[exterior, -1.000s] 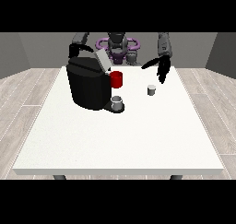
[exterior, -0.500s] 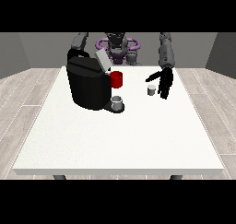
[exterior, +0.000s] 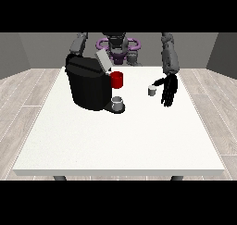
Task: Insert the coffee pod into the coffee machine and close the lid
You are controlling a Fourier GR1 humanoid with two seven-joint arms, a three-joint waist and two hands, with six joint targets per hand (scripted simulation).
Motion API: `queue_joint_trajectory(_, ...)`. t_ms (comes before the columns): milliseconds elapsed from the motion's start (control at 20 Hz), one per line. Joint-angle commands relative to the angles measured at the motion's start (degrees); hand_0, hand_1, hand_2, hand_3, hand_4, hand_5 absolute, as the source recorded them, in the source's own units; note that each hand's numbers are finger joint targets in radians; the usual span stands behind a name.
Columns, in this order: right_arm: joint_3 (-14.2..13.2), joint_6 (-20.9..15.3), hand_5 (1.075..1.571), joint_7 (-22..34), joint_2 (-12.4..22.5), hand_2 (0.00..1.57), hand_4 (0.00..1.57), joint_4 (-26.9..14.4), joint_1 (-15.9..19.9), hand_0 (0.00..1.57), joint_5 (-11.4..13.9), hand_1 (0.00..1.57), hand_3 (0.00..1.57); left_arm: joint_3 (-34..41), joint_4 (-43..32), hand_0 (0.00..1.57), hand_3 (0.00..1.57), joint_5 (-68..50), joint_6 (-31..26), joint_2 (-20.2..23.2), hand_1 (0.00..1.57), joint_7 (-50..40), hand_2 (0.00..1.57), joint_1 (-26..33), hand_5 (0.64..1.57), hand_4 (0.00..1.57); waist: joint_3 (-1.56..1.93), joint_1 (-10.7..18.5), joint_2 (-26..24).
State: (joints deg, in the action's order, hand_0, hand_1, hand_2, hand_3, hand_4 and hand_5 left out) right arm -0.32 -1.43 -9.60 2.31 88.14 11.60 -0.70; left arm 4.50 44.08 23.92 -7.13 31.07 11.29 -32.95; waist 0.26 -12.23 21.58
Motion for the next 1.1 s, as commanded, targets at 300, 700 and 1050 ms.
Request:
queue_joint_trajectory(300,-1.82,-0.90,1.571,-2.31,-0.46,0.00,0.37,-7.29,2.17,0.00,0.19,0.00,0.00,-1.50,-4.41,0.00,0.00,2.37,-3.46,-2.49,0.00,-2.67,0.32,-3.90,1.571,0.00,-0.26,1.70,-1.42)
queue_joint_trajectory(700,-1.89,-0.68,1.571,-0.43,0.06,0.00,0.38,-5.02,3.14,0.00,-0.35,0.00,0.00,-2.95,-6.61,1.12,1.01,7.02,3.43,-4.17,1.12,2.05,1.18,-3.27,1.571,0.00,-0.29,-0.26,0.54)
queue_joint_trajectory(1050,-2.26,-2.87,1.571,0.06,-1.11,0.00,0.33,-9.66,5.41,0.00,0.22,0.00,0.00,-6.08,-4.44,1.21,1.09,10.95,4.87,-6.79,1.21,-0.45,1.22,-4.93,1.571,0.00,-0.24,0.41,-2.01)
